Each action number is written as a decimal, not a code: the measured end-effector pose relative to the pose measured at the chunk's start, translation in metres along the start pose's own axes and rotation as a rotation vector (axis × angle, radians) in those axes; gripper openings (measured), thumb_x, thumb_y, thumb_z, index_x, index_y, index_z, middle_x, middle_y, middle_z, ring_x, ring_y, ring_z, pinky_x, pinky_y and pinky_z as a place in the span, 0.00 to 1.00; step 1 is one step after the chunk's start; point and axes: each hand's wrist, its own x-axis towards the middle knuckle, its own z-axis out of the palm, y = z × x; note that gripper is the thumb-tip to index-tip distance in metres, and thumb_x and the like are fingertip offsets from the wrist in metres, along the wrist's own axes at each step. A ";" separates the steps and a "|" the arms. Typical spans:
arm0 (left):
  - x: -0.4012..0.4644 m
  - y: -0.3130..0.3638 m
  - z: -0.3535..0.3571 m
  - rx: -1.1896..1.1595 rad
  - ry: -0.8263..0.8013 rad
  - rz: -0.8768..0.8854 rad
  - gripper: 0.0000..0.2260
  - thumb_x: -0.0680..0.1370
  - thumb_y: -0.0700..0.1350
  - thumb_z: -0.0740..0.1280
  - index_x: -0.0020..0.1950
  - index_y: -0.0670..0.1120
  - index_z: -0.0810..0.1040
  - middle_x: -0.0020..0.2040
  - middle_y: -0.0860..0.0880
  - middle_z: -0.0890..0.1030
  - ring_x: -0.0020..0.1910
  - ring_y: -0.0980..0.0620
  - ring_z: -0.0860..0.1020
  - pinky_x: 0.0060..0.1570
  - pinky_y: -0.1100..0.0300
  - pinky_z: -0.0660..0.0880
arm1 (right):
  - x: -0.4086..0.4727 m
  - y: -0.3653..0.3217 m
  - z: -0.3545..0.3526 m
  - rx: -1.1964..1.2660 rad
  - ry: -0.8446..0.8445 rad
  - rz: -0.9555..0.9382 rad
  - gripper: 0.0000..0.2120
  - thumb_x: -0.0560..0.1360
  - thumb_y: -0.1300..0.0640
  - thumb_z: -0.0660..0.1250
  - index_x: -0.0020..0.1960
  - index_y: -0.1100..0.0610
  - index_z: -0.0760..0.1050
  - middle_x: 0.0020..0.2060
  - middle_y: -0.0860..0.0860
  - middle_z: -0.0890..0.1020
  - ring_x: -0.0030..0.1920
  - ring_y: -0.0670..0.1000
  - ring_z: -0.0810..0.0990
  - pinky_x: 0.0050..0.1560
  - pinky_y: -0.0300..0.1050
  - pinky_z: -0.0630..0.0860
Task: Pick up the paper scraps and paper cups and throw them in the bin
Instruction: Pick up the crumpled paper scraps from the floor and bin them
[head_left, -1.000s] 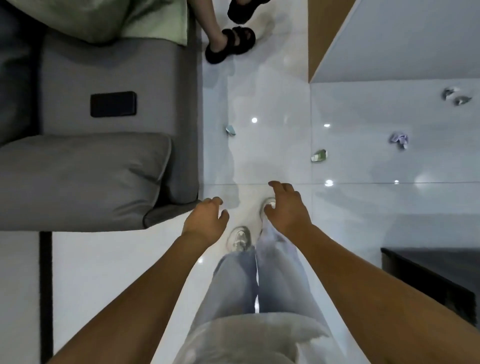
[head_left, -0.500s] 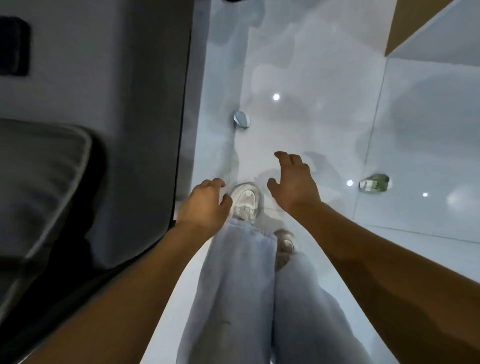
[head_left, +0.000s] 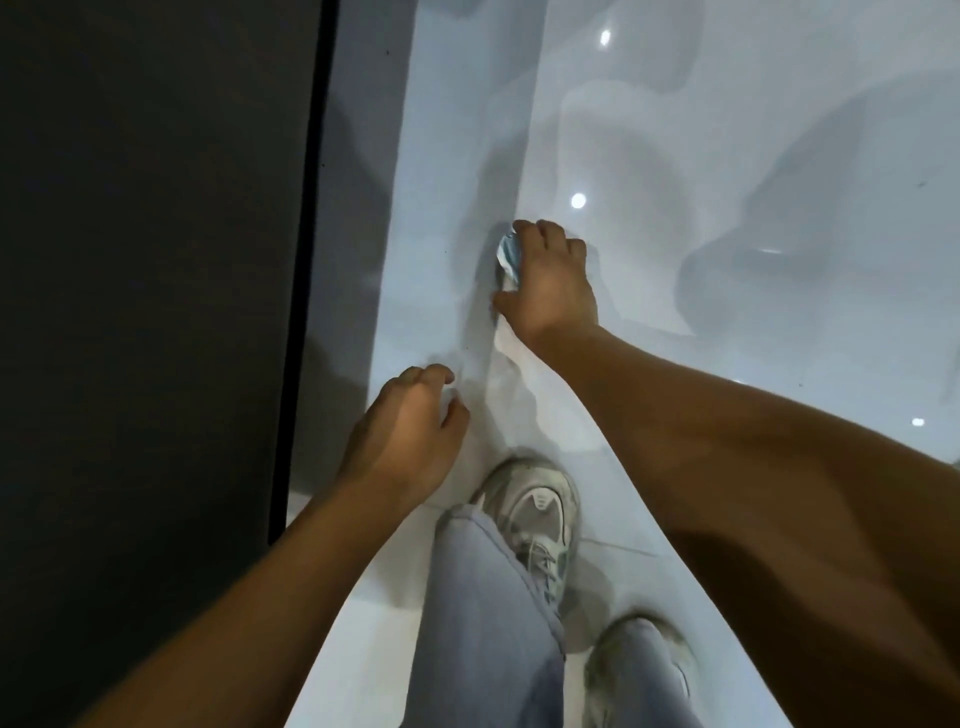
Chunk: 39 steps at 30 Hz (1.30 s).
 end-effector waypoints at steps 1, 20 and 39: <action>0.004 -0.002 0.001 0.005 -0.017 0.006 0.15 0.80 0.52 0.60 0.64 0.49 0.72 0.59 0.49 0.77 0.54 0.47 0.77 0.55 0.53 0.76 | 0.003 0.000 0.004 -0.012 0.036 -0.006 0.23 0.77 0.58 0.64 0.71 0.54 0.64 0.67 0.53 0.69 0.67 0.56 0.64 0.56 0.47 0.70; -0.199 0.148 -0.113 0.109 -0.150 0.244 0.21 0.80 0.49 0.60 0.72 0.48 0.65 0.68 0.47 0.72 0.64 0.47 0.72 0.58 0.57 0.70 | -0.280 -0.043 -0.229 0.254 -0.061 0.129 0.19 0.76 0.66 0.61 0.66 0.58 0.72 0.60 0.55 0.79 0.58 0.55 0.76 0.58 0.45 0.71; -0.327 0.284 -0.164 0.272 -0.462 0.678 0.19 0.78 0.47 0.66 0.67 0.53 0.68 0.63 0.54 0.75 0.60 0.53 0.75 0.56 0.62 0.71 | -0.444 -0.055 -0.385 0.453 0.085 0.492 0.09 0.77 0.64 0.62 0.52 0.55 0.63 0.44 0.54 0.77 0.40 0.52 0.76 0.39 0.41 0.71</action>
